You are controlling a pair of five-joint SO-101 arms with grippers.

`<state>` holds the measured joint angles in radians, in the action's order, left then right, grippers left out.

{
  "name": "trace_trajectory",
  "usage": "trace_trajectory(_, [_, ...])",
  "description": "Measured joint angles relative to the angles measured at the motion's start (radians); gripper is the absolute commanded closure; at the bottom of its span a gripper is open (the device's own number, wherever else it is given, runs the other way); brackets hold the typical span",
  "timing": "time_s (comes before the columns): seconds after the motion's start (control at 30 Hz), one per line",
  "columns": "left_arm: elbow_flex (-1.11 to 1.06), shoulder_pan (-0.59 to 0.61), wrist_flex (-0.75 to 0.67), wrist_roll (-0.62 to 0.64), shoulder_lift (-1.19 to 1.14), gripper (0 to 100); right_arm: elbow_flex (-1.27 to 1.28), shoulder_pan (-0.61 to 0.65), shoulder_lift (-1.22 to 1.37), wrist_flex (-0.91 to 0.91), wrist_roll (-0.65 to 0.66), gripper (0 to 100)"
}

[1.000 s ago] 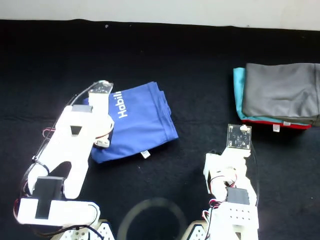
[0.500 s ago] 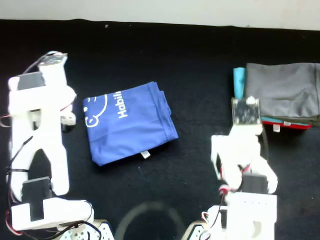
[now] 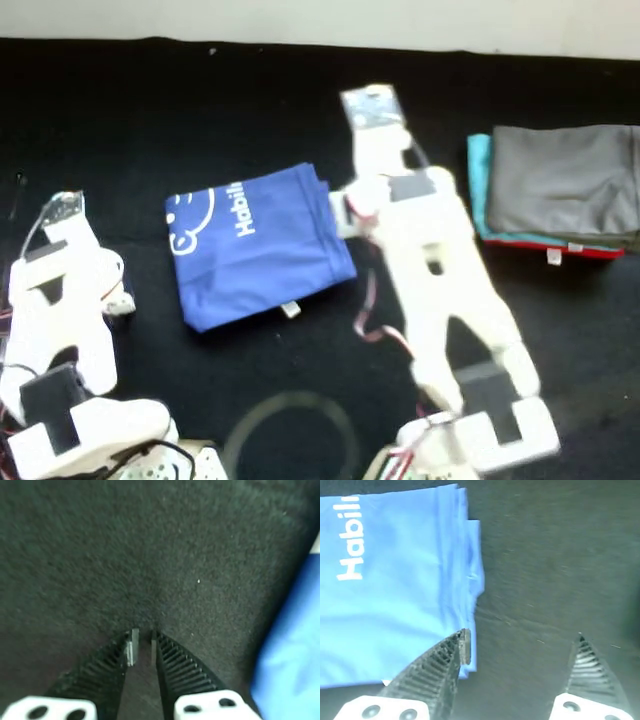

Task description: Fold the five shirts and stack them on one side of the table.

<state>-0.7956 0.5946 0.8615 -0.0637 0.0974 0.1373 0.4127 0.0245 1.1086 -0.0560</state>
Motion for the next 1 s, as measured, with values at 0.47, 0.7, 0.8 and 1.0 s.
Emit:
trace_trajectory(0.47, [-0.009,-0.002,-0.012,0.000,0.002,93,-0.684,0.130,0.671,0.219,-0.209,68.1])
trace_trajectory(0.7, [-0.009,-0.002,-0.012,0.000,0.002,93,-0.914,0.129,0.865,0.299,-0.282,68.1])
trace_trajectory(0.8, [-0.009,-0.002,-0.012,0.000,0.002,93,-0.985,0.129,0.928,0.319,-0.288,68.1])
trace_trajectory(1.0, [-0.009,-0.002,-0.012,0.000,0.002,93,-1.083,0.129,1.025,0.339,-0.288,72.9])
